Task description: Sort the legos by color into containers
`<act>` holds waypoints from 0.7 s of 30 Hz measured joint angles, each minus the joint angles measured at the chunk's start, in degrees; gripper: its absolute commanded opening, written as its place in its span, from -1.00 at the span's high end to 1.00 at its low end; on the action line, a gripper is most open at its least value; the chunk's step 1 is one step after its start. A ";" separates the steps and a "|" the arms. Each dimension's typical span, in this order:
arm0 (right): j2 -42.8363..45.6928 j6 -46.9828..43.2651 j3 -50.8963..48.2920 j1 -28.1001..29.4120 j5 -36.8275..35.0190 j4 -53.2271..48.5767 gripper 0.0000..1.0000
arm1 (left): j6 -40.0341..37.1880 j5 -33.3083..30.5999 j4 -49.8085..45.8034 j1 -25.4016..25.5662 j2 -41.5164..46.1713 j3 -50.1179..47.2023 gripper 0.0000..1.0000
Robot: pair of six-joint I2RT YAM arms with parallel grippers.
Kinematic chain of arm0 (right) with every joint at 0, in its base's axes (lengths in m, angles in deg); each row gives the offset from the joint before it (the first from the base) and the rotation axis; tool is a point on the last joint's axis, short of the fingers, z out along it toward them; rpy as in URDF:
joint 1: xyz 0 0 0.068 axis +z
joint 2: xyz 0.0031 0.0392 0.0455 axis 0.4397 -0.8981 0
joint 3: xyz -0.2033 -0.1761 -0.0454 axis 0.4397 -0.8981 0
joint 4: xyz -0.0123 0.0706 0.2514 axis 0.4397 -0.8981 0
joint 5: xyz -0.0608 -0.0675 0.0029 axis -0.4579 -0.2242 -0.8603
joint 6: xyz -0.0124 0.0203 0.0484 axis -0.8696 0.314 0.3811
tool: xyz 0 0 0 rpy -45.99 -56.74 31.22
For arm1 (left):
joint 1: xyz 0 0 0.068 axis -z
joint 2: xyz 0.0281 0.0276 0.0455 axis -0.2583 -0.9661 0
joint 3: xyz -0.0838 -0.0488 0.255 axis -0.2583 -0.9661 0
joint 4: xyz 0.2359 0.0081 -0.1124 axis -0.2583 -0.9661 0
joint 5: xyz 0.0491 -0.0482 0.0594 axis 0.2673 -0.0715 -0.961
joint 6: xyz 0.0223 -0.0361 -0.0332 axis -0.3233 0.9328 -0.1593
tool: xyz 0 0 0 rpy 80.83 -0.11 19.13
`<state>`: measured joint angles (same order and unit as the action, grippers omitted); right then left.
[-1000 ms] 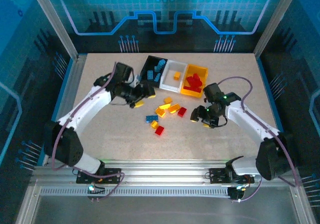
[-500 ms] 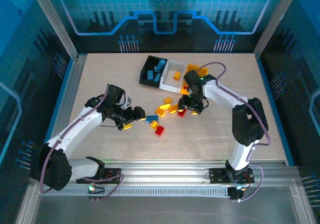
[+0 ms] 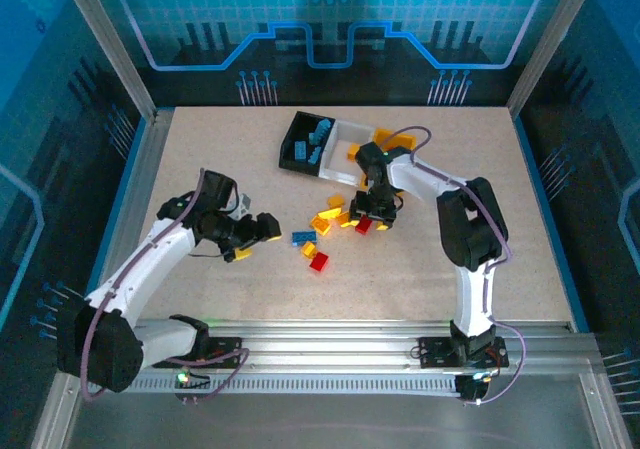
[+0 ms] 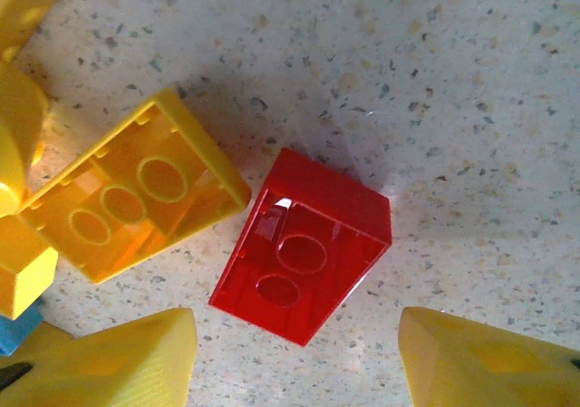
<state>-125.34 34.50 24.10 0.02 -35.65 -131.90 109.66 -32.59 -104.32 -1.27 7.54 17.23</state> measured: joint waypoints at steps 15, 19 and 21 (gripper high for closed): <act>-3.19 0.02 0.00 0.07 0.00 1.09 -0.08 | -0.20 0.02 -1.42 -0.81 1.16 -1.29 -0.81; -3.21 -0.22 0.00 -0.33 -0.02 1.44 -0.05 | -0.20 0.04 -1.38 -0.81 0.87 -1.29 -0.81; -3.19 -0.24 0.00 -0.81 -0.04 1.57 -0.09 | -0.20 0.04 -1.36 -0.81 0.72 -1.29 -0.82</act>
<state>-128.53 34.26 24.10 -0.78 -35.70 -130.33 109.46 -32.54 -105.67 -2.08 8.26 15.94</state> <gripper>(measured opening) 0.528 0.909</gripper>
